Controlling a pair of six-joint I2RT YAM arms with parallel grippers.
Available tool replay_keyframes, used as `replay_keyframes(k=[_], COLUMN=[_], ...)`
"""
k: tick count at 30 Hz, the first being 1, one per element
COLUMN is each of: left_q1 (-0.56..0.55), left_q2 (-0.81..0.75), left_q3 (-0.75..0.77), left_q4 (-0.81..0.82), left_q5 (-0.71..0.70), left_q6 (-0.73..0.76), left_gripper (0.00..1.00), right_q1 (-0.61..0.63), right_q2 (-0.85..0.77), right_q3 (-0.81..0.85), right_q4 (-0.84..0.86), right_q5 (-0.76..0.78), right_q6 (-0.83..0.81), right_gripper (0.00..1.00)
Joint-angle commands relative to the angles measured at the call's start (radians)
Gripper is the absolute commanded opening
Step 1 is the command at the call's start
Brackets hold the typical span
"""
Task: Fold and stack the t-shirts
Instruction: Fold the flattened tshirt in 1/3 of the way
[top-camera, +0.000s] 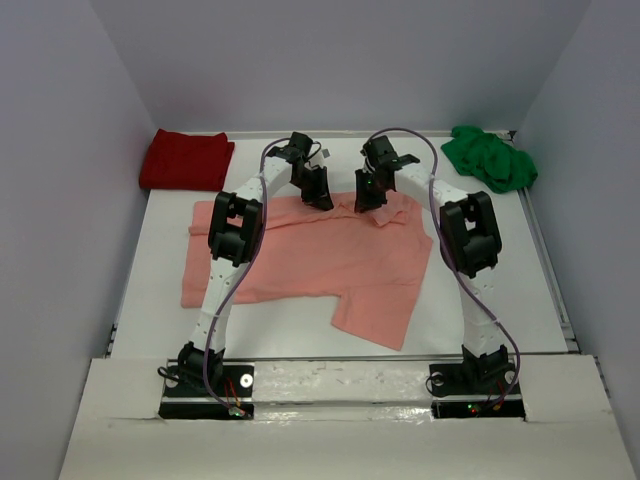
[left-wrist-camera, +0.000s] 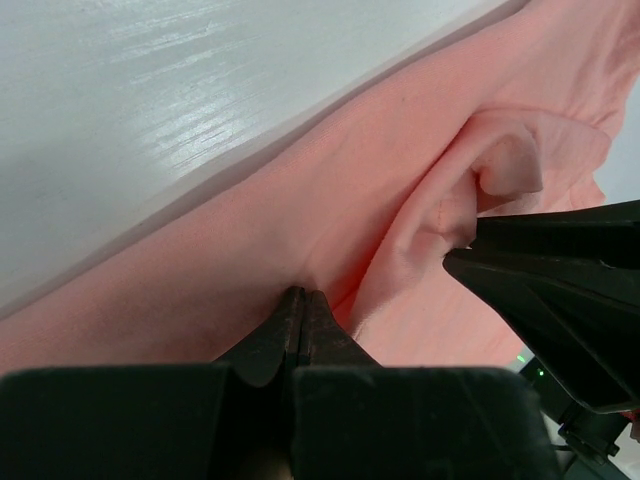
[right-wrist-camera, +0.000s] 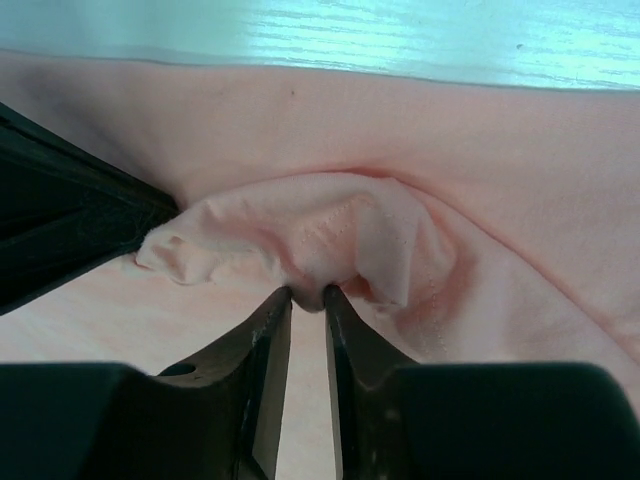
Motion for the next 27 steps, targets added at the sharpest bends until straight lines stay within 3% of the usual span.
replay_keyframes(k=[1, 5, 6, 7, 13, 22, 27], left_q1=[0.01, 0.012, 0.014, 0.015, 0.018, 0.023, 0.024], left_q2=[0.075, 0.075, 0.074, 0.075, 0.072, 0.069, 0.066], left_q3=[-0.019, -0.021, -0.021, -0.022, -0.027, -0.019, -0.025], left_q4=[-0.092, -0.093, -0.093, -0.095, -0.096, -0.093, -0.089], left_q5=[-0.122, -0.122, -0.124, -0.124, -0.128, -0.13, -0.133], left_q6=[0.031, 0.031, 0.031, 0.031, 0.035, 0.037, 0.037], left_gripper=[0.03, 0.03, 0.03, 0.03, 0.03, 0.03, 0.03], right_q1=[0.005, 0.005, 0.005, 0.005, 0.005, 0.005, 0.014], right_q2=[0.022, 0.032, 0.033, 0.033, 0.001, -0.086, -0.149], right_q3=[0.049, 0.052, 0.05, 0.052, 0.05, 0.078, 0.015], right_q4=[0.035, 0.036, 0.036, 0.035, 0.023, -0.124, -0.163], right_q5=[-0.011, -0.024, -0.024, -0.031, -0.047, -0.123, -0.159], right_q6=[-0.008, -0.004, -0.002, 0.001, 0.007, 0.074, 0.12], right_gripper=[0.21, 0.16, 0.02, 0.0, 0.0, 0.0, 0.0])
